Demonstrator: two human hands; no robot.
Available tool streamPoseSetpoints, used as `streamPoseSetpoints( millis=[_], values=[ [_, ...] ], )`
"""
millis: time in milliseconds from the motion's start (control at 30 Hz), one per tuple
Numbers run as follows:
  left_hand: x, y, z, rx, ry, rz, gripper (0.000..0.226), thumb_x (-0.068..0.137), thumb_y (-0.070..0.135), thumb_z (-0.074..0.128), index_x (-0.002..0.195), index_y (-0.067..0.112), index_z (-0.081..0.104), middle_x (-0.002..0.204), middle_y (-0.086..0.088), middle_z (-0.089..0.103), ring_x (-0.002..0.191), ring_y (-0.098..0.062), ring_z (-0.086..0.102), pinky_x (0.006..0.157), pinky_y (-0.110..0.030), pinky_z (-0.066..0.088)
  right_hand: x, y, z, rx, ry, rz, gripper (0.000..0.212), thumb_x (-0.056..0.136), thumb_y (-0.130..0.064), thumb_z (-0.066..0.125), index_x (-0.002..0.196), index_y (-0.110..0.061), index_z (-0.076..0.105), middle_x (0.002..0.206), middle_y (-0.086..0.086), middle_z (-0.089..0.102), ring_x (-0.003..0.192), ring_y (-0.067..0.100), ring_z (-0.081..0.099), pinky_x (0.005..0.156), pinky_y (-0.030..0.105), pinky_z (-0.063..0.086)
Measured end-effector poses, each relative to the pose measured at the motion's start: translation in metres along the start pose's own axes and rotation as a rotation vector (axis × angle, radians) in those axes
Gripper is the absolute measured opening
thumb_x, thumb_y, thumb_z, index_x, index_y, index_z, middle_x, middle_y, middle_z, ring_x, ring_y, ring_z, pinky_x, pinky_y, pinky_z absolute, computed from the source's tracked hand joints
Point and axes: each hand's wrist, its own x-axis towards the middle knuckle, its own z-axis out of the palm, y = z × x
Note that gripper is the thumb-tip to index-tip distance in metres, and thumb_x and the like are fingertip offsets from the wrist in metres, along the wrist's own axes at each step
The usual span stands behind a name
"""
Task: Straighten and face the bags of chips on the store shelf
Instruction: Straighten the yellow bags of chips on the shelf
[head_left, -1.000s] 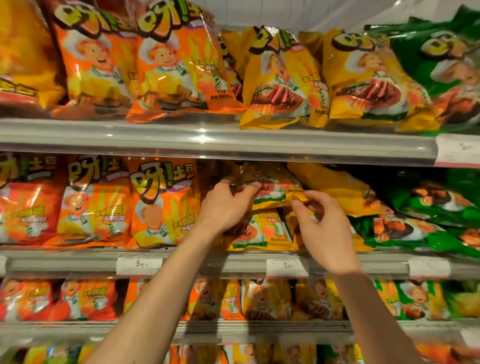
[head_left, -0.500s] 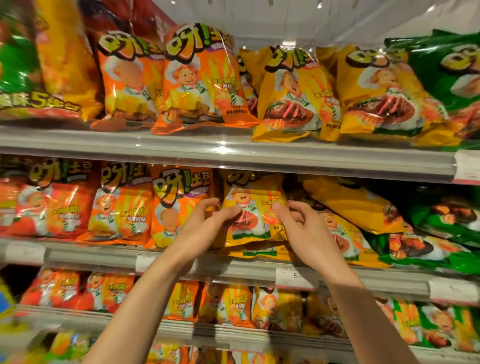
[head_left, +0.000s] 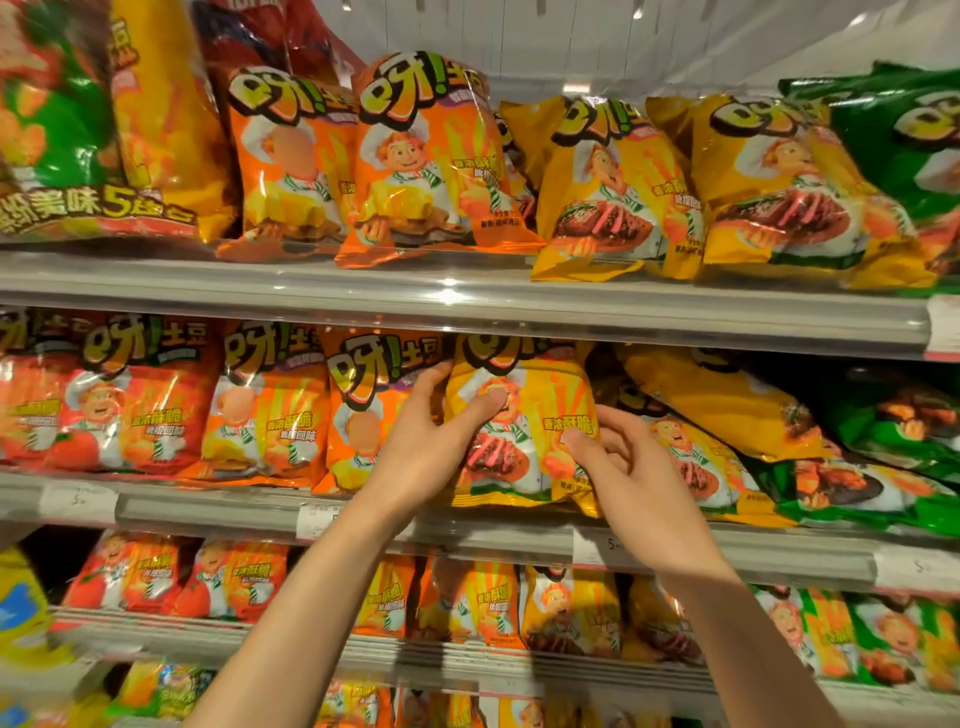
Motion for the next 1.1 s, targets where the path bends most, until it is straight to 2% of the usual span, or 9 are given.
streamPoseSetpoints(
  millis=[67,200,400,500,567,667,800,1000,1100],
  values=[
    [-0.008,-0.001,-0.013,0.013,0.045,0.039,0.067,0.079,0.055,0.075,0.136,0.035,0.047,0.115,0.033,0.052,0.087,0.034,0.051,0.067,0.004,0.041,-0.002,-0.005,0.007,-0.012,-0.035,-0.015,0.051,0.089,-0.058,0.061,0.134,-0.038,0.048,0.118,-0.018,0.065,0.099,-0.008,0.064,0.080,0.015,0.051],
    [-0.021,-0.004,-0.036,0.060,0.022,0.083,0.081,0.071,0.068,0.070,0.144,0.048,0.042,0.122,0.043,0.041,0.096,0.035,0.042,0.067,0.004,0.040,-0.005,-0.009,0.016,-0.051,-0.060,-0.034,0.055,0.086,-0.061,0.060,0.134,-0.037,0.048,0.115,-0.018,0.064,0.097,-0.012,0.061,0.069,0.004,0.046],
    [-0.023,-0.003,-0.035,0.052,-0.029,0.165,0.070,0.077,0.060,0.071,0.141,0.045,0.046,0.112,0.053,0.053,0.103,0.035,0.044,0.075,0.004,0.041,-0.009,-0.009,0.016,0.022,-0.051,-0.025,0.073,0.080,-0.062,0.060,0.143,-0.032,0.040,0.114,-0.007,0.066,0.100,0.001,0.066,0.080,0.021,0.049],
    [-0.028,-0.007,-0.041,0.076,-0.004,0.177,0.065,0.079,0.061,0.072,0.138,0.053,0.046,0.128,0.046,0.049,0.115,0.028,0.044,0.083,-0.004,0.043,-0.009,-0.014,0.017,-0.007,-0.087,-0.014,0.065,0.085,-0.058,0.061,0.142,-0.035,0.041,0.115,-0.008,0.066,0.101,0.000,0.065,0.078,0.020,0.049],
    [-0.032,-0.010,-0.050,0.056,0.040,0.200,0.062,0.079,0.056,0.073,0.135,0.053,0.048,0.120,0.051,0.051,0.110,0.030,0.045,0.080,0.001,0.042,-0.005,-0.019,0.023,-0.053,-0.132,-0.015,0.059,0.088,-0.058,0.060,0.141,-0.036,0.042,0.118,-0.011,0.065,0.104,-0.001,0.064,0.081,0.019,0.049],
    [-0.036,-0.016,-0.070,0.034,0.126,0.230,0.063,0.079,0.047,0.075,0.137,0.040,0.051,0.116,0.044,0.059,0.108,0.021,0.055,0.078,0.000,0.043,0.013,-0.023,0.030,-0.276,-0.012,-0.082,0.059,0.093,-0.058,0.053,0.143,-0.029,0.044,0.128,-0.010,0.060,0.115,0.003,0.057,0.091,0.025,0.048],
    [-0.038,-0.023,-0.091,0.071,0.226,0.216,0.065,0.078,0.051,0.074,0.138,0.044,0.050,0.123,0.041,0.055,0.112,0.025,0.048,0.083,-0.006,0.042,0.055,-0.024,0.040,-0.802,0.026,0.029,0.086,0.092,-0.072,0.037,0.151,-0.008,0.032,0.148,0.019,0.042,0.134,0.036,0.042,0.108,0.044,0.038],
    [-0.037,-0.031,-0.100,0.091,0.243,0.152,0.067,0.078,0.060,0.074,0.138,0.051,0.047,0.141,0.025,0.047,0.129,-0.002,0.045,0.098,-0.030,0.036,0.079,-0.009,0.066,-0.902,-0.120,0.253,0.105,0.082,-0.081,0.043,0.155,-0.010,0.017,0.159,0.020,0.024,0.141,0.041,0.032,0.111,0.054,0.033],
    [-0.038,-0.031,-0.103,0.086,0.241,0.152,0.069,0.070,0.073,0.073,0.132,0.060,0.047,0.128,0.044,0.046,0.121,0.014,0.045,0.094,-0.023,0.036,0.079,-0.005,0.065,-0.856,-0.040,0.196,0.092,0.086,-0.067,0.055,0.152,-0.010,0.025,0.155,0.018,0.031,0.137,0.039,0.040,0.106,0.051,0.040]
  ],
)
